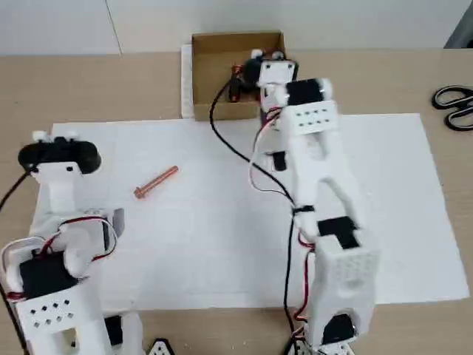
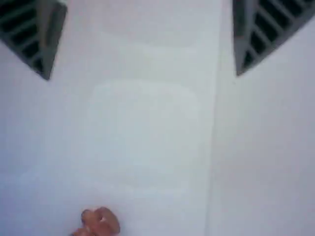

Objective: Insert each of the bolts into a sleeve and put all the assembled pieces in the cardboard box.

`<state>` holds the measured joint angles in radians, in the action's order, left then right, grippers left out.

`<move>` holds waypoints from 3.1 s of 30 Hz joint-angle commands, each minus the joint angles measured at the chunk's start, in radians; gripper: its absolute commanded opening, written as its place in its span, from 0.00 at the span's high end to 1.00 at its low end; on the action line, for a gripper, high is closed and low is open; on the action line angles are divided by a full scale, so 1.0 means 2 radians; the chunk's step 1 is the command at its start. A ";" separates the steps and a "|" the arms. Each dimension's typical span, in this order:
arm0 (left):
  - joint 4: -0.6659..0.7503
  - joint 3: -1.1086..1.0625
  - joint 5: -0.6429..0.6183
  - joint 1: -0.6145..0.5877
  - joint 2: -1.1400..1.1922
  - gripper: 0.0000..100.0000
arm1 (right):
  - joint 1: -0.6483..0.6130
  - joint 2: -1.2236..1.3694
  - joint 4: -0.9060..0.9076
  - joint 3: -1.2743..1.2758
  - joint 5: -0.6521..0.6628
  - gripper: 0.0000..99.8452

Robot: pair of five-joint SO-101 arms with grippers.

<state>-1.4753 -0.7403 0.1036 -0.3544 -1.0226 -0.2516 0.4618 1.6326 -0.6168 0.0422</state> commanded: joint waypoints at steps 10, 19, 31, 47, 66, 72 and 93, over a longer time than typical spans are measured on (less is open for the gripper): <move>-0.036 0.267 -0.128 0.098 0.355 0.77 | 0.019 -0.062 0.023 -0.012 0.041 1.00; -0.034 0.339 -0.364 0.168 0.489 0.77 | 0.018 -0.060 0.025 -0.012 0.041 1.00; 0.016 0.341 -0.621 0.169 0.595 0.77 | 0.016 -0.059 0.025 -0.012 0.040 1.00; 0.060 0.341 -0.683 0.132 0.654 0.77 | 0.016 -0.059 0.025 -0.012 0.039 1.00; 0.089 0.341 -0.683 0.131 0.722 0.77 | 0.016 -0.059 0.025 -0.012 0.039 1.00; 0.087 0.344 -0.680 0.134 0.727 0.93 | 0.017 -0.058 0.025 -0.012 0.039 1.00; -0.124 0.561 -0.291 0.179 0.748 0.99 | 0.016 -0.025 0.023 -0.012 0.039 1.00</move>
<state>-1.7162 0.3659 -0.7633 0.0061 0.4687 -0.2225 0.4189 1.6694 -0.6168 0.1143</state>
